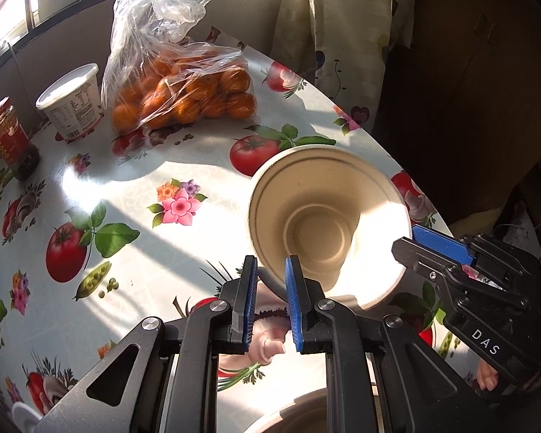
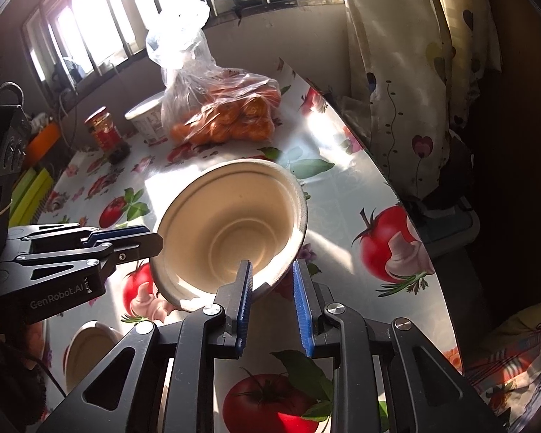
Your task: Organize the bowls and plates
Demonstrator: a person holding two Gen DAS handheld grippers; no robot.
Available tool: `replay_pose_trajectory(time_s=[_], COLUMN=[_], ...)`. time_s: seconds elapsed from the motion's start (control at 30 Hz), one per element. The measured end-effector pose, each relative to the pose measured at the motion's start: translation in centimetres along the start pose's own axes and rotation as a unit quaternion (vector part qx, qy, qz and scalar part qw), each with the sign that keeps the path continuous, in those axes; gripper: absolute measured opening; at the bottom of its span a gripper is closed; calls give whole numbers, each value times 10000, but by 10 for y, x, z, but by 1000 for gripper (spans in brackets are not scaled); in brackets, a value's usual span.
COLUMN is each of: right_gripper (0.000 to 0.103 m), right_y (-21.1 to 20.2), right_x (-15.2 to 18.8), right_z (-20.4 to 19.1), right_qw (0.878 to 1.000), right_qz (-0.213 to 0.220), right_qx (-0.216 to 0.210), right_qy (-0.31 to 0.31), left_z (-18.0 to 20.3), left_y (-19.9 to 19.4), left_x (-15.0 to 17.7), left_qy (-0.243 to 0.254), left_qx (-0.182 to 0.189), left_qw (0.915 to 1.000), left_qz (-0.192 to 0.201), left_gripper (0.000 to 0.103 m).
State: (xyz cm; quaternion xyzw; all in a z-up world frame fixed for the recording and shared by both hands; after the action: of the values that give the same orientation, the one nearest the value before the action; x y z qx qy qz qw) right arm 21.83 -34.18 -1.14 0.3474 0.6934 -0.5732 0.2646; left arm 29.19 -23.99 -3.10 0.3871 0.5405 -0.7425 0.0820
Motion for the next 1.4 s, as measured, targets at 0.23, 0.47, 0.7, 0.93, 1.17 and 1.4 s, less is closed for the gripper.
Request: replay_pose_trajectory(time_s=[0.23,0.47,0.7,0.93,1.17,1.4], right_gripper=[22,22,22,22,22,22], right_y=[2,3,3,4,4,6], right_x=[3,4,5,5,5,7], right_z=[2,0,1,-1,-1,0], right_qw=[10000,10000,10000,10000,10000,9999], right_qz=[-38,-40,-53,-47,-45,-70], right_qx=[38,-5,-6,-32,-28,-28], right_qy=[28,31,48,45,45,81], left_z=[-14,-18,-14,-7,-8,-12], left_y=[0,5,6,5,5,5], left_x=[1,6,6,5,5,5], left_qy=[-270,-455,-464,-272,-188,-331], left_qx=[-130,29,145,151,46,85], left_qw=[9995,9989,9987,9995,9998,9994], left_qz=[17,-132,-155,-78,-67,-94], left_gripper=[17,17,17,17,12,11])
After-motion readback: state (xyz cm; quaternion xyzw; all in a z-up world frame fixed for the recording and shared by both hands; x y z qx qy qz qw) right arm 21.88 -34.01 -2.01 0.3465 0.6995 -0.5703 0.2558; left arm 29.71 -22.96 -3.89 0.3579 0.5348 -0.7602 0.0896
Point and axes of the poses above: each gripper's, at about its wrist camera, not at the fingertips, and y roughly the way its jaws point, z to its right, x to its underside, the point moved 10 cm from there along y, roughly the way its jaws point, and after that the axes turned 11 degrees about z, right-handed, at the moved point
